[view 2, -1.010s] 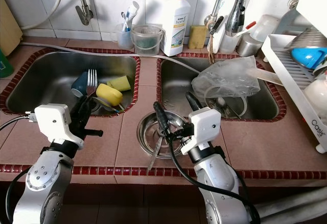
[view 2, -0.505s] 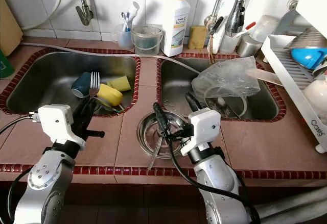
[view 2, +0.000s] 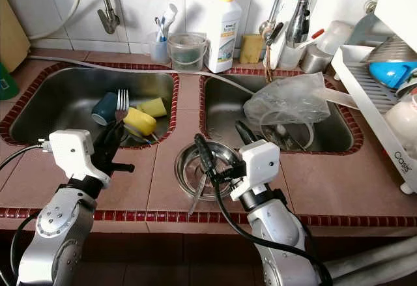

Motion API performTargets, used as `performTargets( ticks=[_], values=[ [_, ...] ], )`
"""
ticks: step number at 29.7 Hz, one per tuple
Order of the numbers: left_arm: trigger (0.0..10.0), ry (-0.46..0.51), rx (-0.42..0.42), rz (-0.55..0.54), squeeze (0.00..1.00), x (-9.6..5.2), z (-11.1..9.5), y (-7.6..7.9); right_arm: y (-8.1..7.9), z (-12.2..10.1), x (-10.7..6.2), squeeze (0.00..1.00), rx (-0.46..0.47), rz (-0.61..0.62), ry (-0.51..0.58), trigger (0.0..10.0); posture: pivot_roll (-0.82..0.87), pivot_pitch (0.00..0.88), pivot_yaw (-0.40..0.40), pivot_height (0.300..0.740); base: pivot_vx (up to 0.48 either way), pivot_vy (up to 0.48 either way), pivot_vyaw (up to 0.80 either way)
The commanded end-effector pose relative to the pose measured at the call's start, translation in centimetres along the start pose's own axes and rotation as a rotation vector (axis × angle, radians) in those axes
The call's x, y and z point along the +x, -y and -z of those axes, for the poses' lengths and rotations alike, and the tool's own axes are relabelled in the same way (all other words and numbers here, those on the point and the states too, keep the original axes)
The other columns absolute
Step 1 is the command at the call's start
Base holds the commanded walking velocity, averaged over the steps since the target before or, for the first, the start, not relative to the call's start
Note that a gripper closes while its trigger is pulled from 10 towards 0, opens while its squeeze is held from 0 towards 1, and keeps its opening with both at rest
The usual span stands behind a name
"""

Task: Kitchen organization

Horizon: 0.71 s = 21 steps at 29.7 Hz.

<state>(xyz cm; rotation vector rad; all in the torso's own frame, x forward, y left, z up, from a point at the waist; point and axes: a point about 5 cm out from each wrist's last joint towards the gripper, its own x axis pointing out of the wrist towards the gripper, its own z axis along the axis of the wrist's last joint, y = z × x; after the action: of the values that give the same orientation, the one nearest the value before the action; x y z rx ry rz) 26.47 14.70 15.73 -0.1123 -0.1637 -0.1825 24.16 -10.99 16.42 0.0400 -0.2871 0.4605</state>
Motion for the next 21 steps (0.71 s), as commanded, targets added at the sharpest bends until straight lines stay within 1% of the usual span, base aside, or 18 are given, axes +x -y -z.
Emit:
performTargets(
  ticks=[1, 6, 9, 21],
  values=[
    [10.0, -0.002, 0.003, 0.012, 0.0, 0.21, -0.14, -0.14, 0.02, 0.02, -0.19, 0.0, 0.008, -0.001, -0.007, 10.0, -0.03, 0.077, -0.037, 0.74, 0.0, 0.0, 0.0],
    [10.0, 0.002, -0.001, 0.021, 0.0, 0.08, -0.17, -0.28, 0.06, 0.02, -0.3, 0.0, 0.007, 0.001, -0.008, 10.0, -0.03, 0.079, -0.035, 0.74, 0.0, 0.0, 0.0],
    [10.0, 0.001, 0.004, 0.037, 0.0, 0.1, -0.19, -0.11, -0.01, 0.07, -0.36, 0.0, 0.01, 0.003, -0.01, 10.0, -0.03, 0.081, -0.035, 0.74, 0.0, 0.0, 0.0],
    [10.0, 0.003, -0.003, 0.039, 0.0, 0.06, -0.14, 0.15, -0.07, 0.04, -0.28, 0.0, 0.011, 0.001, -0.009, 10.0, -0.03, 0.083, -0.037, 0.74, 0.0, 0.0, 0.0]
  ],
)
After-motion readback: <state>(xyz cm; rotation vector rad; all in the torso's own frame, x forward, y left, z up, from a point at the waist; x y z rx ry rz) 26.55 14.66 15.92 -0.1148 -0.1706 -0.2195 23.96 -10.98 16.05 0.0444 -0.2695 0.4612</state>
